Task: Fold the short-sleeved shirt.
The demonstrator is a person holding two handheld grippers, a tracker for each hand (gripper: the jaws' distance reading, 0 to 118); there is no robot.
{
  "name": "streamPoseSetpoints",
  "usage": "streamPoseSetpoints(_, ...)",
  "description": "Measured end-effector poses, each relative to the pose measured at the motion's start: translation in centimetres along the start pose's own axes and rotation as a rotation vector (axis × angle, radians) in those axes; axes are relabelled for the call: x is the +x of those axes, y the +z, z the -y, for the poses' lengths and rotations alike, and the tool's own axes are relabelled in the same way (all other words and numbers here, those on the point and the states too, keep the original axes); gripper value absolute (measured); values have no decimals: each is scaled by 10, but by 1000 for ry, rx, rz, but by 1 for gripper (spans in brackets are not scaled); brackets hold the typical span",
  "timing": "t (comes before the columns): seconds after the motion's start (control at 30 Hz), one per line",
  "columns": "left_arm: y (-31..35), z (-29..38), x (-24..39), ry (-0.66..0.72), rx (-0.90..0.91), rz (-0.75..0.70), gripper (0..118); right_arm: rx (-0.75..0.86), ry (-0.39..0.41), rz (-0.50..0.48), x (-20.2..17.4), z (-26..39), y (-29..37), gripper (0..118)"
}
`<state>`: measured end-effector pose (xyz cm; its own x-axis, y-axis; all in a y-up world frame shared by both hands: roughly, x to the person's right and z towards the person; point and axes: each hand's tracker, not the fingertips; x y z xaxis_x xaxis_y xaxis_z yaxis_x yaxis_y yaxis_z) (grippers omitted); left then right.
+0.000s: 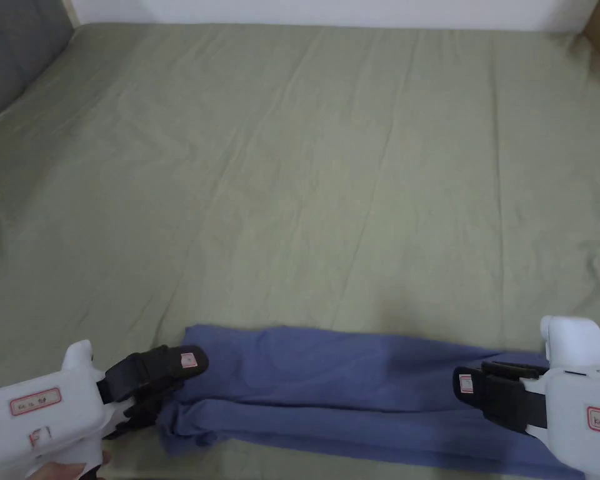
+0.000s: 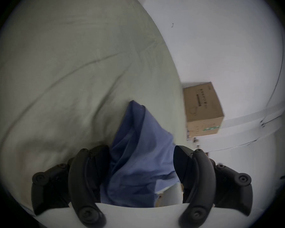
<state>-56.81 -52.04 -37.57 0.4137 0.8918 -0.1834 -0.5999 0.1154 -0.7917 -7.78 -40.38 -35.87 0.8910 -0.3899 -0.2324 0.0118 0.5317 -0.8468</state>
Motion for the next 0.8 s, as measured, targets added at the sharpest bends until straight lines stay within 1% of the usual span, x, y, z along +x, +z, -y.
streamPoseSetpoints(0.03, -6, -3, -4, 6, -22, 18, 83, 0, 1, -2, -1, -1, -1, 0)
streamPoseSetpoints(0.07, -8, -13, -16, -4, -29, -5, 78, -2, -1, -8, -1, -1, -3, 0)
streamPoseSetpoints(0.1, -10, -14, -14, -31, -45, -25, 66, -7, -6, -19, -2, -2, -5, 0)
streamPoseSetpoints(0.13, -12, -15, -11, -75, -57, -58, 45, -10, -13, -27, -3, -2, -7, 0)
streamPoseSetpoints(0.17, -15, -15, -9, -105, -64, -133, 13, -12, -16, -32, -4, -3, -9, 0)
streamPoseSetpoints(0.2, -17, -14, -4, -125, -76, -202, 11, -14, -16, -34, -4, -3, -10, 0)
streamPoseSetpoints(0.27, -14, -14, -6, -52, -79, -99, 11, -16, -11, -34, -6, -4, -11, 0)
streamPoseSetpoints(0.3, -11, -15, -1, -50, -76, -125, 10, -17, -8, -36, -6, -4, -10, 0)
streamPoseSetpoints(0.33, -11, -15, 4, -71, -76, -134, 10, -14, -10, -39, -5, -4, -9, 0)
streamPoseSetpoints(0.37, -10, -13, 13, -126, -74, -174, 10, -9, -17, -46, -4, -3, -8, 0)
streamPoseSetpoints(0.47, -10, -5, 44, -188, -53, -240, 10, 2, -42, -62, 3, -3, -3, 0)
streamPoseSetpoints(0.57, -1, 2, 85, -240, -16, -230, 10, 23, -62, -60, 12, -1, 6, 0)
streamPoseSetpoints(0.6, 3, -4, 87, -246, -13, -226, 10, 31, -70, -61, 16, 0, 9, 0)
streamPoseSetpoints(0.67, 2, 5, 124, -303, -2, -242, 10, 46, -85, -62, 26, 3, 17, 0)
streamPoseSetpoints(0.73, -8, 27, 170, -394, -20, -239, 10, 65, -101, -56, 36, 6, 24, 0)
streamPoseSetpoints(0.8, -26, 44, 204, -437, -74, -225, 10, 83, -123, -54, 46, 9, 31, 0)
